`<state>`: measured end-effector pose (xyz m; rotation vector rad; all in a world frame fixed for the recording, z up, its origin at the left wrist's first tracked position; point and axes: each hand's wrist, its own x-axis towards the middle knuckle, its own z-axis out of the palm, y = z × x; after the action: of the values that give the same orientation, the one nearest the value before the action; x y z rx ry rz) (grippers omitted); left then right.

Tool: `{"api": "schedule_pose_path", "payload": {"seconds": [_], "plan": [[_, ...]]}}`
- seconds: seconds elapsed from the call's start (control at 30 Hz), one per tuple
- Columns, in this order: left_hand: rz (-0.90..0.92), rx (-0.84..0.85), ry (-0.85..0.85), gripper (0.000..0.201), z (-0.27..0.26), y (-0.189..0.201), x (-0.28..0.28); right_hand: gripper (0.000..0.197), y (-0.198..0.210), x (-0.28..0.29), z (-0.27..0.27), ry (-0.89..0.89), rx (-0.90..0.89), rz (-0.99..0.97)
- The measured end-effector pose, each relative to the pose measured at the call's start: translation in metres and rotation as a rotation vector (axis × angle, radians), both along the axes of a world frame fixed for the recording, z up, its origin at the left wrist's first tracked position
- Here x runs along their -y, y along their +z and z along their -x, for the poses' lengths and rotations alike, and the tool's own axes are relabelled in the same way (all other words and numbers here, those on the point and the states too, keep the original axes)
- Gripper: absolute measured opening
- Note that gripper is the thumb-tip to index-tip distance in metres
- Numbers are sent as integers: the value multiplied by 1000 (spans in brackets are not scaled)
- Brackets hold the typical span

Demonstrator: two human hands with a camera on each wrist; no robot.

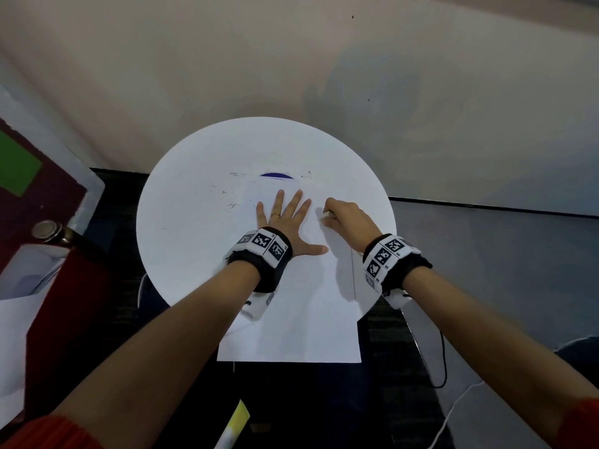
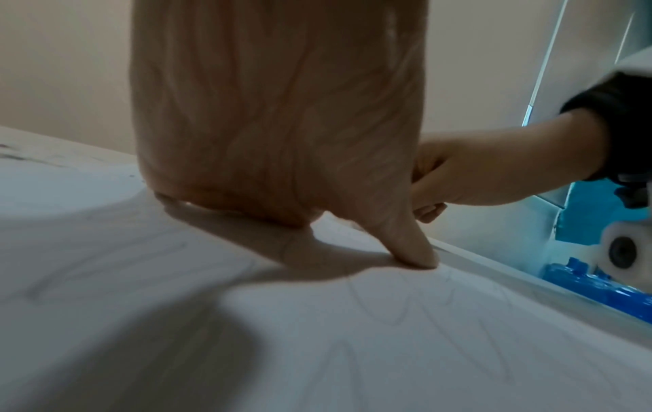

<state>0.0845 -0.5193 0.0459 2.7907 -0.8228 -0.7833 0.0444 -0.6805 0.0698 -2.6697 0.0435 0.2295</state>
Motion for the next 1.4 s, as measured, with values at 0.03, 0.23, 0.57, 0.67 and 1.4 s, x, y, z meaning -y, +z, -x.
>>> {"api": "schedule_pose_path", "payload": {"seconds": [0.03, 0.23, 0.57, 0.67, 1.4], "plan": [[6, 8, 13, 113, 1, -2, 0, 16, -1, 0, 0, -7, 2, -27], [21, 34, 66, 123, -1, -5, 1, 26, -8, 1, 18, 23, 12, -139], [17, 27, 60, 127, -2, -4, 1, 18, -3, 2, 19, 123, -8, -9], [12, 20, 53, 128, -2, -3, 1, 15, 2, 1, 1, 69, -6, 49], [13, 27, 54, 131, 0, -1, 0, 18, 12, -10, -4, 239, -64, 86]]}}
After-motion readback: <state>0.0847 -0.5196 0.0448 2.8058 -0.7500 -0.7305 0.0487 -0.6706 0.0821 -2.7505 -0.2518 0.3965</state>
